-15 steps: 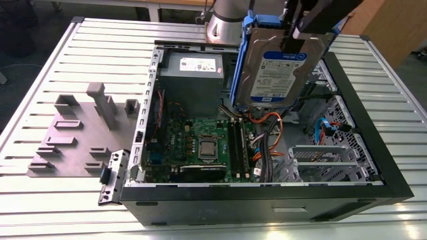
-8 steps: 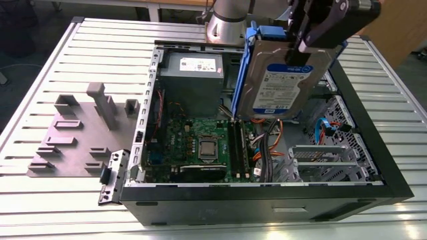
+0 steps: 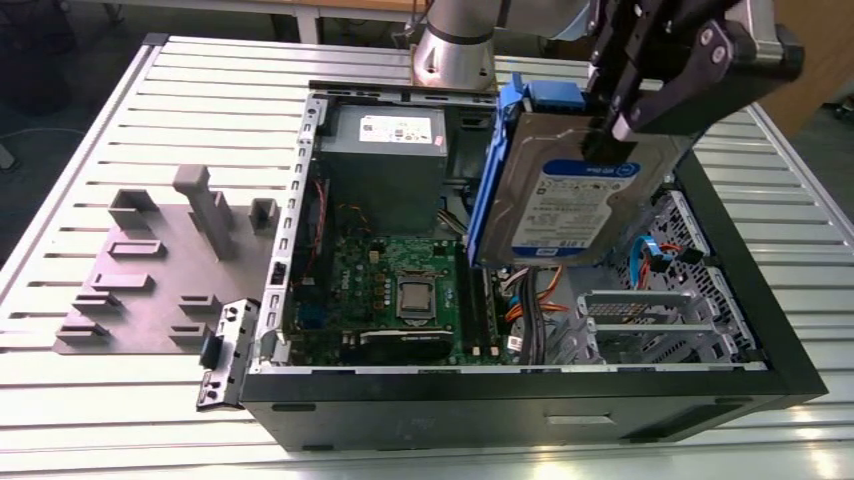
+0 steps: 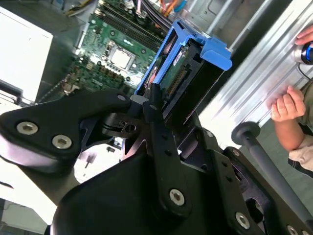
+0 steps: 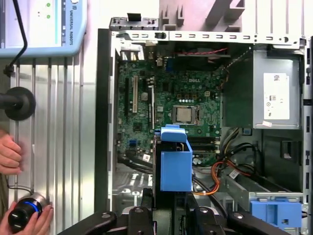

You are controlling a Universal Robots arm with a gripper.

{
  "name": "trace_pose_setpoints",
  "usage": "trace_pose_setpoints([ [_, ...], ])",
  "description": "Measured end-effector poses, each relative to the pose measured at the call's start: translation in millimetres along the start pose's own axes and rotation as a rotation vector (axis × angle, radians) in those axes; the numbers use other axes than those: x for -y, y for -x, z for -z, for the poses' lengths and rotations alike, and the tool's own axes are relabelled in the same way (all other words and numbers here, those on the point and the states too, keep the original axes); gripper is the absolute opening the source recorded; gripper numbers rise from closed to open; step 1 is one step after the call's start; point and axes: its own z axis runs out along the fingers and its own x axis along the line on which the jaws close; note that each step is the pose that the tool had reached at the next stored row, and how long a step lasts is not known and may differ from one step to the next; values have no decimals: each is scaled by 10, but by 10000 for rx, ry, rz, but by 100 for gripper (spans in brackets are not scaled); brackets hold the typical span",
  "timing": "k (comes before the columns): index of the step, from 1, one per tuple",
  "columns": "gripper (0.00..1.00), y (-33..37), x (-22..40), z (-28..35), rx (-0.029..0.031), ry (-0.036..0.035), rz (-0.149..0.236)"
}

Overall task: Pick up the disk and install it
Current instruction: 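Pick up the disk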

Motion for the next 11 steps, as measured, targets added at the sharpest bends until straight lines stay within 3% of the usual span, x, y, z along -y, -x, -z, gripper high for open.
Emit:
trace_pose_setpoints([
  [8, 35, -179, 2, 3, -10, 0, 0],
  [11, 35, -201, 2, 3, -13, 0, -2],
])
